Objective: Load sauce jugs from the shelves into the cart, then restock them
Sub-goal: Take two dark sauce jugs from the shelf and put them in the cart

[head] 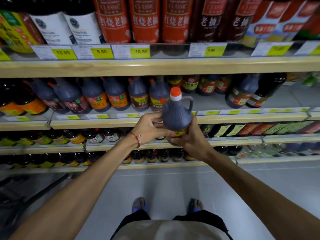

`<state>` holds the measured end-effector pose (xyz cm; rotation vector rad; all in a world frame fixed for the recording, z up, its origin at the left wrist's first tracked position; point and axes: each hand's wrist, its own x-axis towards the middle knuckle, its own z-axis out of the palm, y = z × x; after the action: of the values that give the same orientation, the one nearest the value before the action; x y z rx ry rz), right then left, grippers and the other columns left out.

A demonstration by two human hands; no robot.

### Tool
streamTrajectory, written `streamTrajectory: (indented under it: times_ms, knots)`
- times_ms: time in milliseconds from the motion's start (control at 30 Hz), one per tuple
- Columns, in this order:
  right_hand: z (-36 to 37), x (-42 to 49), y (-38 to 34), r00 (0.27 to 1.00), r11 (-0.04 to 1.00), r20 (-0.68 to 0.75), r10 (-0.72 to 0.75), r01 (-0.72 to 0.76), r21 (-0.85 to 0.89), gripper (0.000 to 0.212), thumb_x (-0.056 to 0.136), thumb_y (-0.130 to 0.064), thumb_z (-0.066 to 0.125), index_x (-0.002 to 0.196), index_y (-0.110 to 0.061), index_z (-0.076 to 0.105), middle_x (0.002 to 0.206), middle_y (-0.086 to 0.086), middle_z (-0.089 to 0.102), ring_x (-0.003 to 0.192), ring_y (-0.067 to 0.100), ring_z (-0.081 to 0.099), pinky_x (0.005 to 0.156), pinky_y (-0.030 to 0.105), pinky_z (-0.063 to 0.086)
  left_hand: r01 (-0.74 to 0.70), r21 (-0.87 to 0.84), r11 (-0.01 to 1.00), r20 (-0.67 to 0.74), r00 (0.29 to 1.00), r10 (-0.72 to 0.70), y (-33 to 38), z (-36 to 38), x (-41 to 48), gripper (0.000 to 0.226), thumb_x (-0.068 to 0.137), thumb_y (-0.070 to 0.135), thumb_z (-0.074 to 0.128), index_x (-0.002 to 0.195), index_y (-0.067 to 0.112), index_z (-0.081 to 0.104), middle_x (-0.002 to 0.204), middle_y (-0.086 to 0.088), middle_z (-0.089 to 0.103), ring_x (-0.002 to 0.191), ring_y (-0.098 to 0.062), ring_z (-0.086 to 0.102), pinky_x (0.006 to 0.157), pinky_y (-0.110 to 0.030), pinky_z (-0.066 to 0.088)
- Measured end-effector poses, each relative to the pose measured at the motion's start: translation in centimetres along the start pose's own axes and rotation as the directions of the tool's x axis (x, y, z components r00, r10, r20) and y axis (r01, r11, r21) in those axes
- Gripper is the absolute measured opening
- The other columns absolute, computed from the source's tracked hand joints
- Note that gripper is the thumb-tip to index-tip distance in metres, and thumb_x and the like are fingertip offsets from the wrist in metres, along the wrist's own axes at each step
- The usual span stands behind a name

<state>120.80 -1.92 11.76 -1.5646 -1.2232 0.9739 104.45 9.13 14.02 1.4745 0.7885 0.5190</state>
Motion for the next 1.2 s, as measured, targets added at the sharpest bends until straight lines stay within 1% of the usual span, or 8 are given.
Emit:
streamTrajectory:
  times_ms: [133, 267, 333, 500, 700, 867, 1067, 1200]
  knots:
    - [-5.2, -0.3, 0.4, 0.994, 0.997, 0.113, -0.009, 0.017, -0.069, 0.088, 0.081, 0.009, 0.074, 0.145, -0.031, 0.029, 0.132, 0.003, 0.058, 0.120, 0.029, 0.064, 0.097, 0.059, 0.056, -0.002, 0.000, 1.000, -0.080, 0.997, 0.002, 0.8, 4.8, 0.4, 0.061, 0.069, -0.013, 0.082, 0.124, 0.001, 0.063, 0.105, 0.008, 0.076, 0.104, -0.009, 0.070, 0.085, -0.022, 0.055]
    - [-10.0, 0.2, 0.5, 0.987, 0.974, 0.142, -0.077, 0.106, -0.203, 0.051, 0.097, 0.002, 0.065, 0.140, 0.002, 0.038, 0.123, 0.002, 0.050, 0.098, -0.008, 0.057, 0.085, 0.004, 0.048, -0.062, 0.034, 0.998, -0.230, 0.971, 0.068, 1.2, 9.3, 0.7, 0.071, 0.066, -0.010, 0.086, 0.131, -0.003, 0.059, 0.114, 0.000, 0.072, 0.108, -0.007, 0.068, 0.093, -0.024, 0.055]
    - [-11.8, 0.3, 0.7, 0.979, 0.920, 0.152, -0.138, 0.183, -0.345, 0.076, 0.086, -0.015, 0.083, 0.146, -0.002, 0.036, 0.129, 0.006, 0.041, 0.103, -0.004, 0.039, 0.091, -0.003, 0.032, -0.072, 0.068, 0.995, -0.294, 0.952, 0.089, 1.5, 10.7, 0.8, 0.074, 0.065, -0.009, 0.086, 0.133, -0.001, 0.058, 0.115, -0.001, 0.071, 0.107, -0.004, 0.067, 0.095, -0.024, 0.054]
    - [-12.4, 0.7, 1.6, 0.973, 0.897, 0.093, -0.210, 0.229, -0.377, 0.085, 0.079, -0.026, 0.089, 0.147, -0.008, 0.040, 0.129, -0.003, 0.038, 0.119, 0.006, 0.041, 0.103, 0.017, 0.035, -0.086, 0.204, 0.975, -0.323, 0.934, 0.150, 2.3, 12.4, 1.3, 0.078, 0.071, -0.005, 0.085, 0.141, 0.003, 0.051, 0.119, 0.007, 0.068, 0.110, 0.006, 0.062, 0.091, -0.017, 0.051]
    - [-11.3, 3.2, 3.1, 0.933, 0.852, -0.091, -0.349, 0.275, -0.446, 0.078, 0.083, -0.015, 0.085, 0.148, -0.009, 0.043, 0.143, 0.007, 0.048, 0.132, 0.023, 0.049, 0.109, 0.043, 0.046, -0.034, 0.677, 0.735, -0.388, 0.833, 0.395, 1.1, 11.6, 3.1, 0.066, 0.076, 0.041, 0.083, 0.130, 0.013, 0.059, 0.116, -0.007, 0.073, 0.107, -0.029, 0.067, 0.081, -0.039, 0.055]
    - [-10.2, 7.1, 5.3, 0.902, 0.857, -0.155, -0.404, 0.314, -0.408, 0.079, 0.084, -0.007, 0.083, 0.151, -0.011, 0.042, 0.149, 0.007, 0.044, 0.137, 0.025, 0.047, 0.110, 0.046, 0.046, -0.143, 0.632, 0.762, -0.392, 0.789, 0.474, -0.5, 10.6, 6.1, 0.061, 0.081, 0.018, 0.082, 0.135, 0.004, 0.056, 0.121, -0.007, 0.069, 0.108, -0.010, 0.061, 0.088, -0.021, 0.048]
    - [-8.4, 11.2, 6.9, 0.871, 0.857, -0.189, -0.453, 0.366, -0.363, 0.078, 0.084, 0.003, 0.077, 0.152, -0.010, 0.042, 0.147, 0.011, 0.043, 0.135, 0.028, 0.049, 0.112, 0.046, 0.045, -0.155, 0.666, 0.729, -0.379, 0.772, 0.510, -3.8, 8.0, 10.3, 0.066, 0.087, 0.020, 0.076, 0.144, 0.010, 0.044, 0.129, -0.005, 0.067, 0.121, -0.018, 0.062, 0.099, -0.039, 0.052]
    - [-7.9, 13.7, 7.8, 0.881, 0.877, -0.184, -0.435, 0.368, -0.308, 0.074, 0.081, -0.004, 0.074, 0.149, -0.008, 0.045, 0.144, 0.010, 0.045, 0.131, 0.025, 0.052, 0.111, 0.044, 0.047, -0.165, 0.662, 0.731, -0.403, 0.744, 0.533, -5.1, 8.1, 12.7, 0.068, 0.087, 0.013, 0.074, 0.145, 0.007, 0.039, 0.129, -0.010, 0.065, 0.122, -0.024, 0.060, 0.100, -0.036, 0.049]
